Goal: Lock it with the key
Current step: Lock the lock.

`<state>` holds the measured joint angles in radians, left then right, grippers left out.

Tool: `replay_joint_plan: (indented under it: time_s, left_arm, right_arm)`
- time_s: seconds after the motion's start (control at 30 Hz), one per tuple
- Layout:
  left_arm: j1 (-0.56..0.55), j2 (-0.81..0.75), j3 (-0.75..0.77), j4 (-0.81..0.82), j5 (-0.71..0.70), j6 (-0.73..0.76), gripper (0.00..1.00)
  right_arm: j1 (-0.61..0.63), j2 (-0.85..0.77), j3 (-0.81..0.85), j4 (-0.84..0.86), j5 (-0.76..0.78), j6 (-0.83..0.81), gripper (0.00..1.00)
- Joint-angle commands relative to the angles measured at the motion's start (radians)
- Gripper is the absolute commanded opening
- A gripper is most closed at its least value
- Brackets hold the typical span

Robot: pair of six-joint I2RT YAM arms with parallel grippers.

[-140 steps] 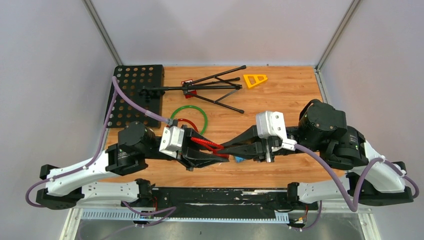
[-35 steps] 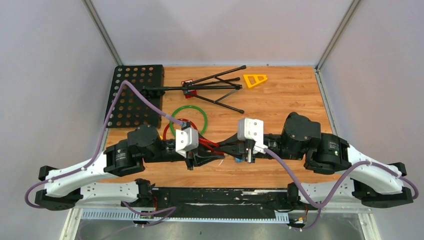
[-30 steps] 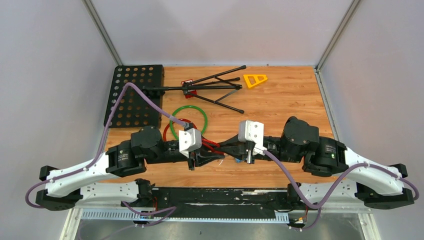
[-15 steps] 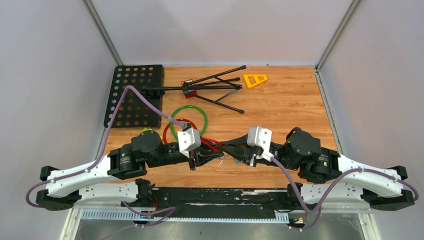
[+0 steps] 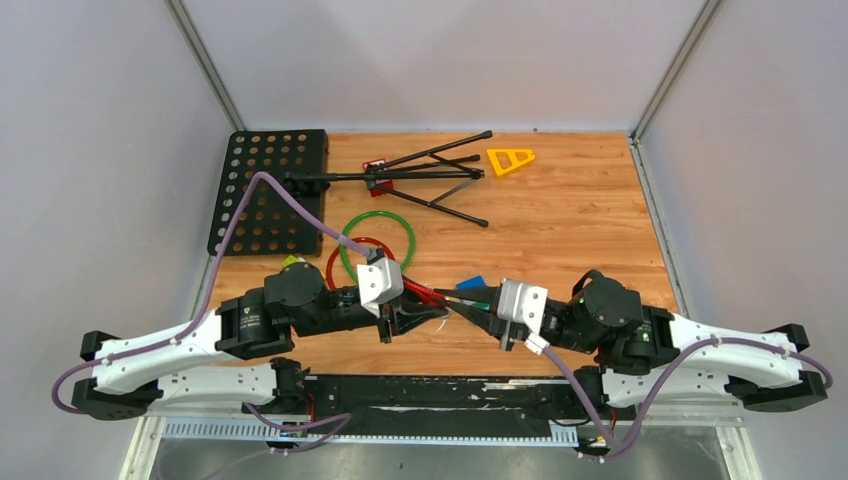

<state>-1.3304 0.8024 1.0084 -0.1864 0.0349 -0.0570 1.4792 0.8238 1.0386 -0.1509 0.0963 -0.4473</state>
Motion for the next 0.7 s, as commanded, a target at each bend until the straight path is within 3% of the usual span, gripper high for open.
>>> replay_joint_plan:
  time_s: [0.0,0.23,0.57,0.67]
  left_arm:
    - [0.007,-0.056,0.079,0.333,-0.08,-0.009,0.0]
    - [0.008,-0.06,0.074,0.331,-0.082,-0.01,0.0]
    - [0.01,-0.063,0.068,0.331,-0.099,-0.006,0.0]
    - [0.01,-0.065,0.061,0.331,-0.1,-0.004,0.0]
  right_arm:
    - [0.04,-0.014,-0.133,-0.222,-0.007,-0.083,0.0]
    - [0.063,-0.027,-0.182,-0.217,-0.019,-0.171,0.0]
    - [0.081,-0.007,-0.174,-0.204,-0.012,-0.132,0.0]
    - [0.081,-0.033,-0.168,-0.183,0.001,-0.101,0.12]
